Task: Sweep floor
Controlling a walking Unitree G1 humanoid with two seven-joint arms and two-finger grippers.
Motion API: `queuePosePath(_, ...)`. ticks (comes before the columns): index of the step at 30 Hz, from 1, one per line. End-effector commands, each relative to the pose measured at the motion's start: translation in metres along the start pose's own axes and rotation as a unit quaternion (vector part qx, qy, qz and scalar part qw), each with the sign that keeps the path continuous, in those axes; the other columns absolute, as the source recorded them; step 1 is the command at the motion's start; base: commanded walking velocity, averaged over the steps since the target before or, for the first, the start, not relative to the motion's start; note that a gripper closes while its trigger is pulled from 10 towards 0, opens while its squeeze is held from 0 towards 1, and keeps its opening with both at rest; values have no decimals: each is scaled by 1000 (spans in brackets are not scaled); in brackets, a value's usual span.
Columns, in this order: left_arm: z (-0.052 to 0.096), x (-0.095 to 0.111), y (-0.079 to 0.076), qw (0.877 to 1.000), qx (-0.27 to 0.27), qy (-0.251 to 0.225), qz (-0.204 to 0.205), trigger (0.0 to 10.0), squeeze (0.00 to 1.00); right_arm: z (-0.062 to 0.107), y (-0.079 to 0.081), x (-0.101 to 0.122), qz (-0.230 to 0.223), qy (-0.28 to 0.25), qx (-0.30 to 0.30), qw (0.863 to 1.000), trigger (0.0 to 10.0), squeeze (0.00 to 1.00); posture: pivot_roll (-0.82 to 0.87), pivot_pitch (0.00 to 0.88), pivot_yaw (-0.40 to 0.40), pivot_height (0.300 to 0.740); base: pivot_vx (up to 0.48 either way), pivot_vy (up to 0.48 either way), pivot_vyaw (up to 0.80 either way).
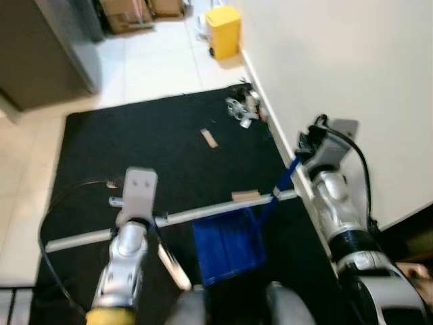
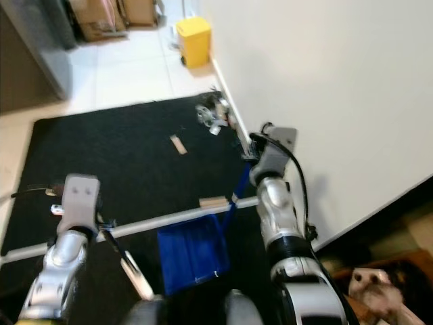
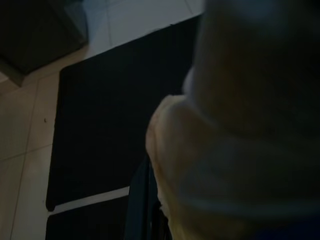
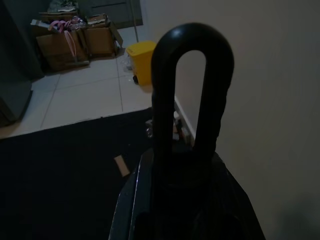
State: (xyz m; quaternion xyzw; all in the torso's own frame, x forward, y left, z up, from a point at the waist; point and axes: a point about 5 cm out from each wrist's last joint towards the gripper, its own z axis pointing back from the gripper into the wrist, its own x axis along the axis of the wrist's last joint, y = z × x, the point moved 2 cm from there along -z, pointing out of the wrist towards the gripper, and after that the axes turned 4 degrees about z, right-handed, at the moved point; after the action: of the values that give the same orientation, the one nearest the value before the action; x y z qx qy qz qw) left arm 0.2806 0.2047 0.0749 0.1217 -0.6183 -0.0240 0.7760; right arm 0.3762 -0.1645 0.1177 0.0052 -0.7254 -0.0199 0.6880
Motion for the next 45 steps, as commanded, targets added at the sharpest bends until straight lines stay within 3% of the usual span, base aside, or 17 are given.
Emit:
queuePosePath(1, 1, -1, 6, 1000, 12, 0, -7, 10000, 0, 0, 5, 2, -6, -9, 3, 1000, 10000, 0, 78, 110, -4, 740, 371, 0, 0)
queuePosePath(45, 1, -1, 4, 1000, 10, 2, -7, 10000, 0, -1, 3, 4, -4, -12, 1, 1000, 10000, 0, 76, 106, -7, 740, 374, 0, 0)
